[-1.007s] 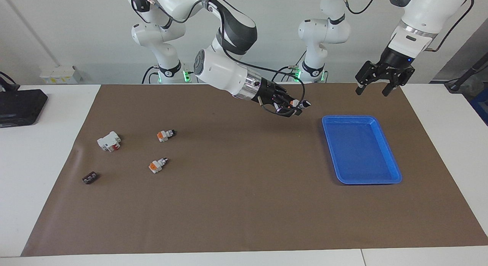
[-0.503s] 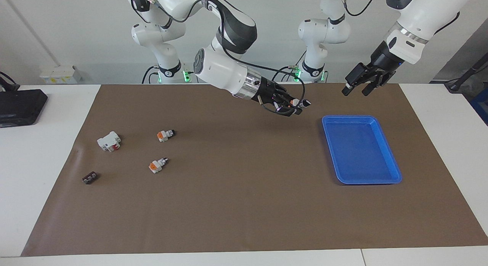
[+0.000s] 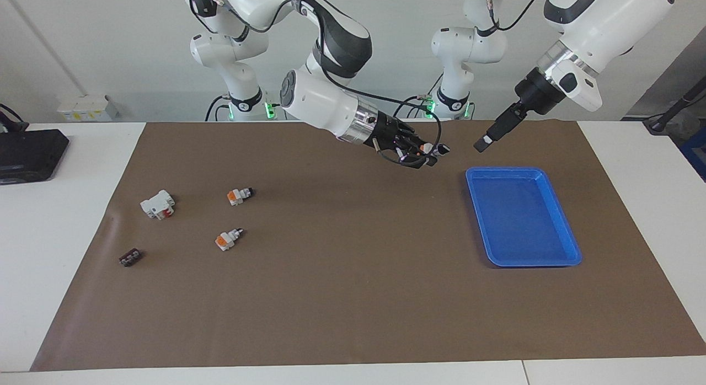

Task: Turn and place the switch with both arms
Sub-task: 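Hold the switch with the right gripper while the left gripper approaches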

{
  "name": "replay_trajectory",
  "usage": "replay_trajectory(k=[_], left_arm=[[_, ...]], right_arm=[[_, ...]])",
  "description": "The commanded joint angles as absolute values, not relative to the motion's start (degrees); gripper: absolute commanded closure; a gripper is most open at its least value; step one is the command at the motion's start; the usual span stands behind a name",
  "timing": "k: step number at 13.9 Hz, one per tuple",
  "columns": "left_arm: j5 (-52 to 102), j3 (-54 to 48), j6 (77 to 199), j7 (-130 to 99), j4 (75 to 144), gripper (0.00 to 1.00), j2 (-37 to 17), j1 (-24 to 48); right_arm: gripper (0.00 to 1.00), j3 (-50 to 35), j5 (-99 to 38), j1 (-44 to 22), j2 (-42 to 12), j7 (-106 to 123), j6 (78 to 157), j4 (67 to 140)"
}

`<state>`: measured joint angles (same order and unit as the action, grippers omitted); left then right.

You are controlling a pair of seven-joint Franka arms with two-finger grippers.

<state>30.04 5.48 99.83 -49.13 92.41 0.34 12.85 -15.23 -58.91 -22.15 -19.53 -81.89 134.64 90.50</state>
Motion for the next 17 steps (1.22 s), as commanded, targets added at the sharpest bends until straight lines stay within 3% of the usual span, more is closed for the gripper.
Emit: replay_trajectory(k=[1, 6, 11, 15, 17], left_arm=[[30.7, 5.7, 97.4, -56.0, 91.1, 0.24, 0.3, 13.4], [30.7, 2.6, 90.7, -62.0, 88.3, 0.32, -4.9, 14.9], [32.6, 3.3, 75.0, -64.5, 71.3, 0.35, -15.2, 10.9], [34.1, 3.0, 74.4, -65.1, 69.0, 0.35, -15.6, 6.3], [34.7, 3.1, 74.2, -68.0, 67.4, 0.40, -15.6, 6.1]], right_arm=[[1.00, -15.5, -60.1, -21.8, -18.5, -82.4, 134.6, 91.1], [1.00, -15.5, -61.0, -21.8, -16.7, -84.4, 134.3, 91.1], [1.00, -15.5, -60.9, -22.1, -15.2, -85.7, 133.8, 91.8], [1.00, -15.5, -60.8, -22.1, -15.1, -85.7, 133.8, 91.9], [1.00, -15.5, -60.8, -22.1, -15.1, -85.7, 133.8, 91.9]])
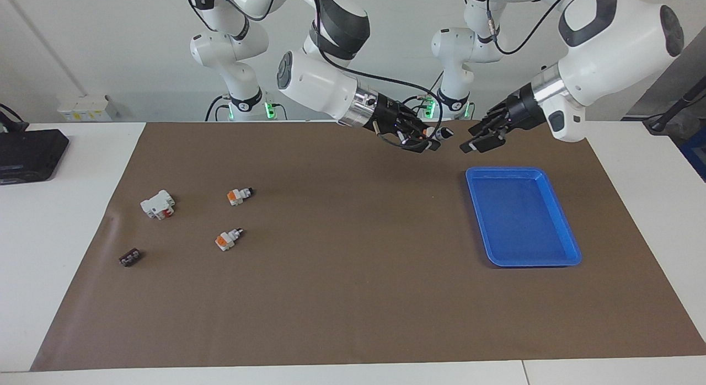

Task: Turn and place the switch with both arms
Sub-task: 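Hold the switch with the right gripper while the left gripper approaches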

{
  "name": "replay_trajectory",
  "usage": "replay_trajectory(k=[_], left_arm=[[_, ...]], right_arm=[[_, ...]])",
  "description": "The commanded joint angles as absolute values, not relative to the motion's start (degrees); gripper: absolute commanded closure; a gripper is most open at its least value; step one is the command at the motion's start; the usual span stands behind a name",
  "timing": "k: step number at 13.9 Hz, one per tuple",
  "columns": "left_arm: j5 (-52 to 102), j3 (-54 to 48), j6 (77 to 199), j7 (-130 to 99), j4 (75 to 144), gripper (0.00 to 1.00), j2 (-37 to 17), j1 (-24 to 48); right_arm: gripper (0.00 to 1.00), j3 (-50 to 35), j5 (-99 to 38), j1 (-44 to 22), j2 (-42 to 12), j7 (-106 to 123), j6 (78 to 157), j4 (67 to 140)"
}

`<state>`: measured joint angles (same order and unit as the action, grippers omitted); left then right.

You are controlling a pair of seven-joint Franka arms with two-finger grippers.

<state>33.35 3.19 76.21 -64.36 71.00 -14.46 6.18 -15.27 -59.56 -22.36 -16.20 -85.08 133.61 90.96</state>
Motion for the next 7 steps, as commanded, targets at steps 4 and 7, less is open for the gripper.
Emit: replay_trajectory(k=[4, 7], left_arm=[[36.6, 2.1, 73.6, -76.1, 67.3, 0.48, -15.4, 6.9], [36.7, 1.1, 73.8, -81.2, 67.0, 0.53, -15.6, 9.0]], right_arm=[[1.00, -15.5, -60.8, -22.2, -14.9, -85.7, 133.8, 92.0], [1.00, -15.5, -60.8, -22.1, -14.9, -85.8, 133.8, 92.0]])
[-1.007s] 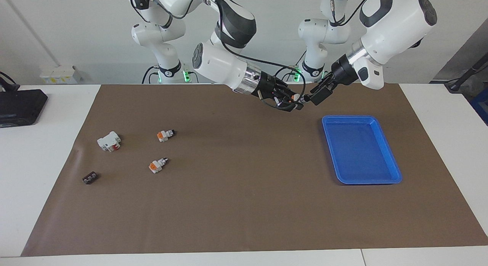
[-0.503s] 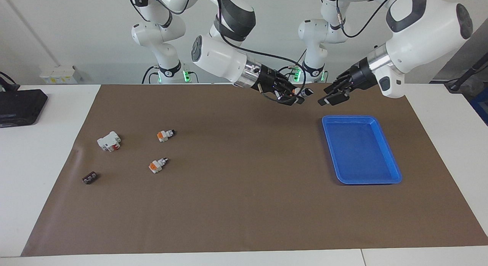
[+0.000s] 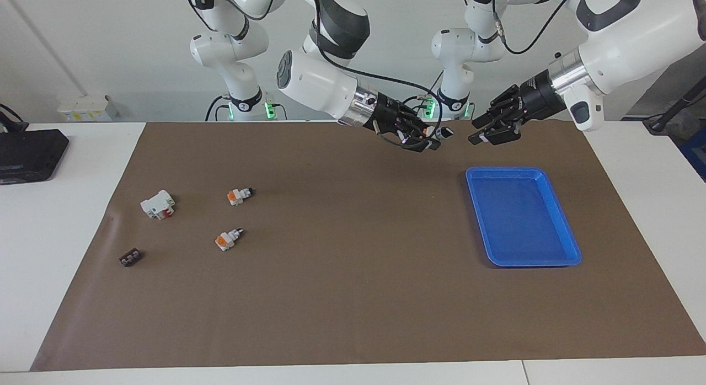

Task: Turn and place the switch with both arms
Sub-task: 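Hold the switch with the right gripper while the left gripper approaches, then grasp the switch end with the left gripper from the right gripper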

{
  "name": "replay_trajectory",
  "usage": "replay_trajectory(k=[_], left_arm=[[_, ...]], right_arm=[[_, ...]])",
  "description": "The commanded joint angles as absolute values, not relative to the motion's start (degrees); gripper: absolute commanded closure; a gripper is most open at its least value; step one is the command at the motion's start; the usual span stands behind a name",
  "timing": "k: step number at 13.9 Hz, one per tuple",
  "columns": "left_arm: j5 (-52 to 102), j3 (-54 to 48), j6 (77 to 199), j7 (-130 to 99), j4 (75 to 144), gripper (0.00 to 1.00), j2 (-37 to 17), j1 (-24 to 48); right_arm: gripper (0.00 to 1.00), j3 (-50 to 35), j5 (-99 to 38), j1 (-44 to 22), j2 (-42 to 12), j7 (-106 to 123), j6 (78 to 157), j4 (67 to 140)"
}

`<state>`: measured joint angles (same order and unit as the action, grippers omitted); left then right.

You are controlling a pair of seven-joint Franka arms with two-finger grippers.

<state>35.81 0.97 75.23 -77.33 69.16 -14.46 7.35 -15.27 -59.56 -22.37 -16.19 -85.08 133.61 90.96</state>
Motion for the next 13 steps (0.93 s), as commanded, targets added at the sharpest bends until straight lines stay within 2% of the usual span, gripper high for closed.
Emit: replay_trajectory(k=[1, 6, 13], left_arm=[[36.5, 1.1, 73.8, -82.2, 66.5, 0.53, -15.8, 9.6], [36.2, 1.2, 69.7, -82.6, 60.7, 0.53, -18.3, 9.1], [32.8, 0.9, 70.3, -82.5, 61.4, 0.52, -17.7, 10.8]], right_arm=[[1.00, -15.5, -60.8, -22.1, -14.9, -85.8, 133.8, 92.0], [1.00, -15.5, -60.8, -22.2, -14.9, -85.8, 133.8, 92.0], [1.00, -15.5, -60.8, -22.2, -14.9, -85.8, 133.8, 92.1]])
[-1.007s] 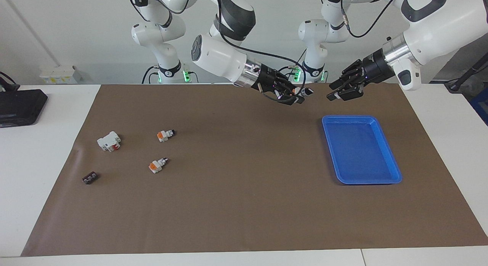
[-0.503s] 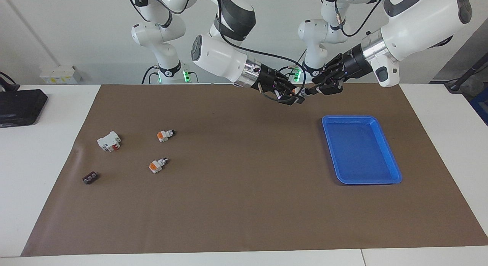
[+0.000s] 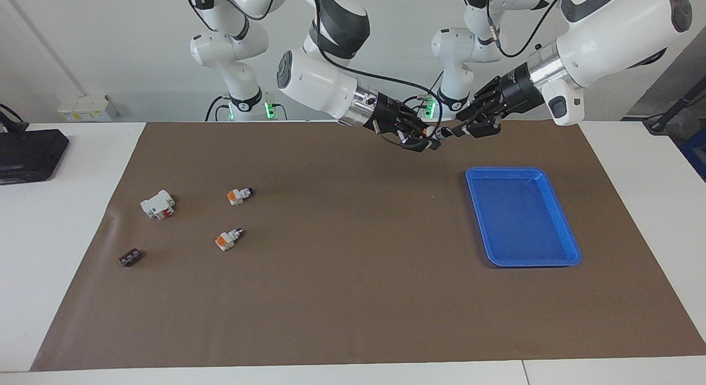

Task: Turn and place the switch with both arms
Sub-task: 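Grasp the switch end with the left gripper from the right gripper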

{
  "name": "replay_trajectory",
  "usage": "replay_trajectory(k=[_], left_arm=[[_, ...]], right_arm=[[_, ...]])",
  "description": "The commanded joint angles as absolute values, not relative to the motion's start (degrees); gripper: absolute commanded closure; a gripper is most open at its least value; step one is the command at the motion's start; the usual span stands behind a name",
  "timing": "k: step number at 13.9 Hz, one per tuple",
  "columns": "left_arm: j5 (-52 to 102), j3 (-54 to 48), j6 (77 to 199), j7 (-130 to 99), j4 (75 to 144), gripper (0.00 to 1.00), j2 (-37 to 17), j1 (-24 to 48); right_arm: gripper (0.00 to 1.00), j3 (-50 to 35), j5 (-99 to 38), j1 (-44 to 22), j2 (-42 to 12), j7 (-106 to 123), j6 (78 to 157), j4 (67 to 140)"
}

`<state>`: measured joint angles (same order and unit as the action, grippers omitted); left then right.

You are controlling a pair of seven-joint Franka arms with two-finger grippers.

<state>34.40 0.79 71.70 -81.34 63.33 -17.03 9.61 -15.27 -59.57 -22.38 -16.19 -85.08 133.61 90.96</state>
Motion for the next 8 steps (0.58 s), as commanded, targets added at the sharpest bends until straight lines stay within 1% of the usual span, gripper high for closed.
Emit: replay_trajectory(k=[1, 8], left_arm=[[32.7, 1.0, 70.4, -82.6, 61.5, 0.52, -17.6, 11.4], [30.5, 1.0, 74.1, -82.8, 63.4, 0.53, -17.4, 12.7]], right_arm=[[1.00, -15.5, -60.8, -22.2, -14.9, -85.8, 133.8, 92.1], [1.00, -15.5, -60.8, -22.2, -14.9, -85.8, 133.8, 92.1]])
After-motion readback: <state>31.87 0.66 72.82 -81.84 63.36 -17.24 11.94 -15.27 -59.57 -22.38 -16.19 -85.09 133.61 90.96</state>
